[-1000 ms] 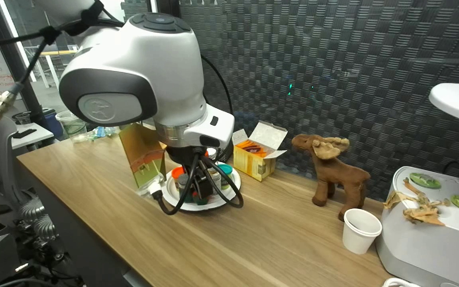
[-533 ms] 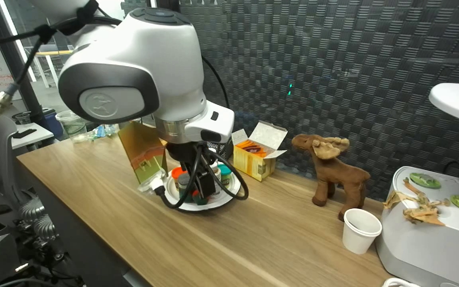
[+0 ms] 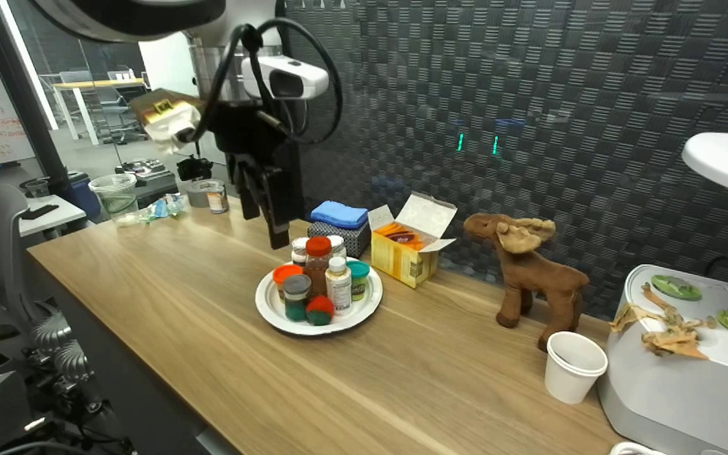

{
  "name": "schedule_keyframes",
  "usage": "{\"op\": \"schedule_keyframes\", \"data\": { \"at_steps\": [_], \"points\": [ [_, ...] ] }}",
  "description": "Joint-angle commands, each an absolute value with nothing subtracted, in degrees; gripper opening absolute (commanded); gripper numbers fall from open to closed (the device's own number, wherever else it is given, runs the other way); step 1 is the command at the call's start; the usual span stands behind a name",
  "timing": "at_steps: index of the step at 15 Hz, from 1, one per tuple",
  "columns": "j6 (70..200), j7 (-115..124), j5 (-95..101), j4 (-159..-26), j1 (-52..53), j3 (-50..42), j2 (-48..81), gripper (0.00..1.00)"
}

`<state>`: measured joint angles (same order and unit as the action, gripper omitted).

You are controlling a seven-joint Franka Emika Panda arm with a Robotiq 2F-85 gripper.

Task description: Put the bottles and orange plushie that are around the white plate on the white plate

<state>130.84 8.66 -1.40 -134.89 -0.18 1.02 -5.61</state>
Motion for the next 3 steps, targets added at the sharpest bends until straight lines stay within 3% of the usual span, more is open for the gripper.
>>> {"op": "schedule_keyframes", "data": {
  "at_steps": [1, 3],
  "points": [
    [130.8, 8.6, -1.4, -135.1, 0.0, 1.0, -5.9, 1.00],
    [131.2, 8.6, -1.4, -135.7, -0.1, 0.7, -5.0, 1.00]
  ]
}}
